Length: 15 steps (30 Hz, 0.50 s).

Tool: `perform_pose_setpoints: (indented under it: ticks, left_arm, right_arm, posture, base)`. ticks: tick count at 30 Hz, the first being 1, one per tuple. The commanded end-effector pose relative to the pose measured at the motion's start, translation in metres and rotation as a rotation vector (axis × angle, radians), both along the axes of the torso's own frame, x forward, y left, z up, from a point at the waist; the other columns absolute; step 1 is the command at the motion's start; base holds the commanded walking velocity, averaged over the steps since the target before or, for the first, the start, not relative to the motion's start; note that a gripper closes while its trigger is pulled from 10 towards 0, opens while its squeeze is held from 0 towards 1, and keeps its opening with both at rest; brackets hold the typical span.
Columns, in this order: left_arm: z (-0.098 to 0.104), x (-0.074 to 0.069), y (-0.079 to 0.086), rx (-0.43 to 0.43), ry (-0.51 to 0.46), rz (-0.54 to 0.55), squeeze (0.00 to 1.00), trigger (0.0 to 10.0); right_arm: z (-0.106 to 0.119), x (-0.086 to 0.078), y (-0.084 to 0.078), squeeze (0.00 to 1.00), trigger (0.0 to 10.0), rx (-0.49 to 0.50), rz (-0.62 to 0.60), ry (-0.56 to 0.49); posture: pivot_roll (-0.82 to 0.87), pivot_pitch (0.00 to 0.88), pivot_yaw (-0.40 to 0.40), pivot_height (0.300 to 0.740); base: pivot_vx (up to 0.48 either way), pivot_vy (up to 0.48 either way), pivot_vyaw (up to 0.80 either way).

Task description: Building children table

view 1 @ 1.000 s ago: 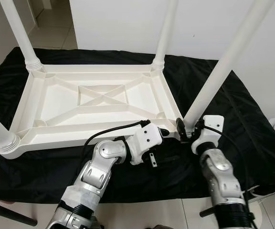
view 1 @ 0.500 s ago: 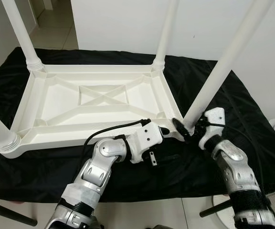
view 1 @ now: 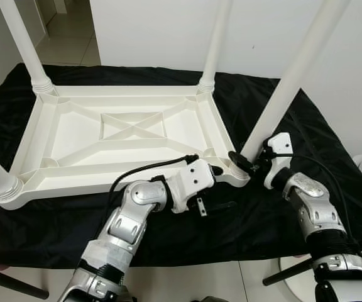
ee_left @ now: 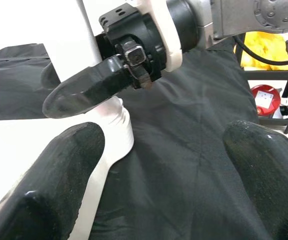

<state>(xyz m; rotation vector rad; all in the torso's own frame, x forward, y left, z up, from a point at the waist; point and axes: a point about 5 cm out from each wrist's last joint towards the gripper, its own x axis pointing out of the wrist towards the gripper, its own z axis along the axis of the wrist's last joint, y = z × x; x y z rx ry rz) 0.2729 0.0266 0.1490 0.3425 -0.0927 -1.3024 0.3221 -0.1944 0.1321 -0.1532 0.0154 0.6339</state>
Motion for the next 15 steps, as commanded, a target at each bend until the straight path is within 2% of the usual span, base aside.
perform_pose_setpoints:
  ticks: [1, 3, 4, 5, 6, 8, 9, 13, 15]
  left_arm:
    - [0.002, 0.005, -0.001, -0.030, -0.027, 0.119, 0.00, 10.0]
    - [0.001, 0.005, -0.001, -0.030, -0.027, 0.118, 0.00, 10.0]
    - [0.002, 0.005, -0.001, -0.031, -0.026, 0.119, 0.00, 10.0]
    - [0.002, 0.007, -0.001, -0.035, -0.025, 0.129, 0.00, 10.0]
    - [0.002, 0.007, -0.001, -0.035, -0.025, 0.129, 0.00, 10.0]
    - [0.003, 0.008, 0.000, -0.041, -0.024, 0.140, 0.00, 10.0]
    - [0.007, 0.010, 0.000, -0.072, -0.010, 0.160, 0.00, 10.0]
    - [0.011, 0.013, 0.000, -0.105, 0.001, 0.179, 0.00, 10.0]
    - [0.012, 0.014, 0.001, -0.105, -0.003, 0.184, 0.00, 10.0]
  right_arm:
    - [-0.011, -0.005, 0.002, 0.00, 0.0, -0.020, 0.034, 0.044]
    - [-0.012, -0.006, 0.002, 0.00, 0.0, -0.015, 0.023, 0.045]
    - [-0.012, -0.004, 0.000, 0.00, 10.0, -0.004, -0.021, 0.054]
    - [-0.012, -0.002, -0.003, 0.00, 10.0, 0.022, -0.096, 0.071]
    - [-0.012, -0.002, -0.003, 0.00, 10.0, 0.022, -0.096, 0.071]
    - [-0.013, 0.001, -0.005, 0.00, 10.0, 0.051, -0.176, 0.091]
    - [-0.010, 0.002, -0.003, 0.00, 10.0, 0.068, -0.233, 0.077]
    - [-0.006, 0.001, 0.001, 0.00, 10.0, 0.088, -0.312, 0.051]
    - [-0.004, 0.000, 0.003, 0.00, 10.0, 0.126, -0.448, 0.040]
  posture:
    - [0.04, 0.000, -0.054, 0.740]
    - [0.04, 0.000, -0.055, 0.740]
    - [0.04, 0.000, -0.056, 0.740]
    - [0.04, 0.000, -0.055, 0.740]
    - [0.04, 0.000, -0.055, 0.740]
    - [0.04, 0.000, -0.055, 0.740]
    - [0.04, 0.000, -0.049, 0.740]
    - [0.04, 0.000, -0.049, 0.740]
    - [0.04, 0.000, -0.047, 0.740]
  base:
    - [0.000, 0.000, 0.00]
    - [0.000, 0.000, 0.00]
    - [0.000, 0.000, 0.00]
    - [0.000, 0.000, 0.00]
    - [0.000, 0.000, 0.00]
    - [0.000, 0.000, 0.00]
    - [0.000, 0.000, 0.00]
    - [0.000, 0.000, 0.00]
    - [0.000, 0.000, 0.00]
